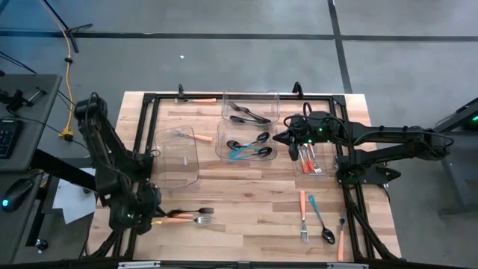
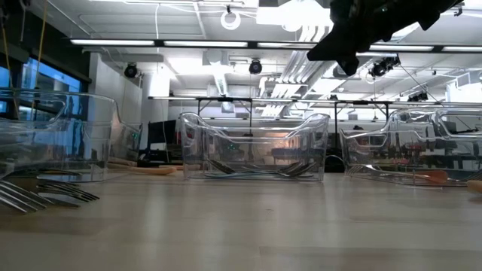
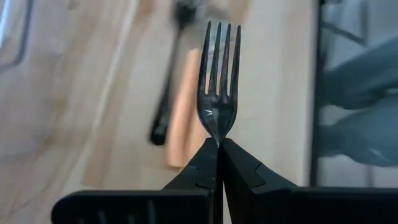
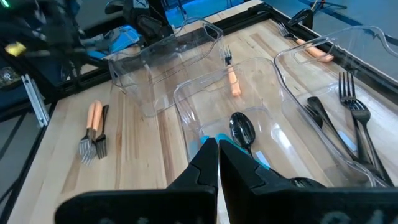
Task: Sort silverware by color (type)
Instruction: Put the black fork into the top transparent bin
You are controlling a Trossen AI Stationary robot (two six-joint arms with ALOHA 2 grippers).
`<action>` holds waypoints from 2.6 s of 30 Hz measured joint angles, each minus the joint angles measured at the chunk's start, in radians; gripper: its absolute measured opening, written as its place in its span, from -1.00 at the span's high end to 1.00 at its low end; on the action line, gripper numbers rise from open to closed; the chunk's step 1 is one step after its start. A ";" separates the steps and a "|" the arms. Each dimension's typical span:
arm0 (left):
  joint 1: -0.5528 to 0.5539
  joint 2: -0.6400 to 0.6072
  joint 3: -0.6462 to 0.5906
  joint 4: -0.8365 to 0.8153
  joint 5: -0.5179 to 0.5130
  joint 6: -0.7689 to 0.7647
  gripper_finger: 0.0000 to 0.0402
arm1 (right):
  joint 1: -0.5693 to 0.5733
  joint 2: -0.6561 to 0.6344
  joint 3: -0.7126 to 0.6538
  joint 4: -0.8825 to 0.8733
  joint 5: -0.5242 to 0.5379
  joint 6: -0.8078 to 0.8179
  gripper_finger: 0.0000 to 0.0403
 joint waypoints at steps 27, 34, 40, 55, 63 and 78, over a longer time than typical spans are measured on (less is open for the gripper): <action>1.143 -0.264 -0.023 0.669 0.037 1.098 1.00 | 0.001 0.000 0.000 0.281 -0.093 -0.028 1.00; 1.312 -0.116 -0.177 1.241 0.218 1.059 1.00 | 0.001 0.053 0.000 0.422 -0.086 -0.016 1.00; 1.356 0.062 -0.088 1.315 0.331 1.068 1.00 | 0.001 0.167 0.053 0.496 -0.085 -0.005 1.00; 1.398 0.264 0.064 1.505 0.387 1.088 1.00 | -0.007 0.397 0.230 0.466 -0.083 0.037 0.11; 1.396 0.342 0.063 1.629 0.415 1.030 1.00 | -0.006 0.484 0.302 0.466 -0.102 -0.011 -0.24; 1.396 0.356 0.063 1.655 0.417 1.032 1.00 | -0.006 0.500 0.322 0.480 -0.035 -0.027 0.36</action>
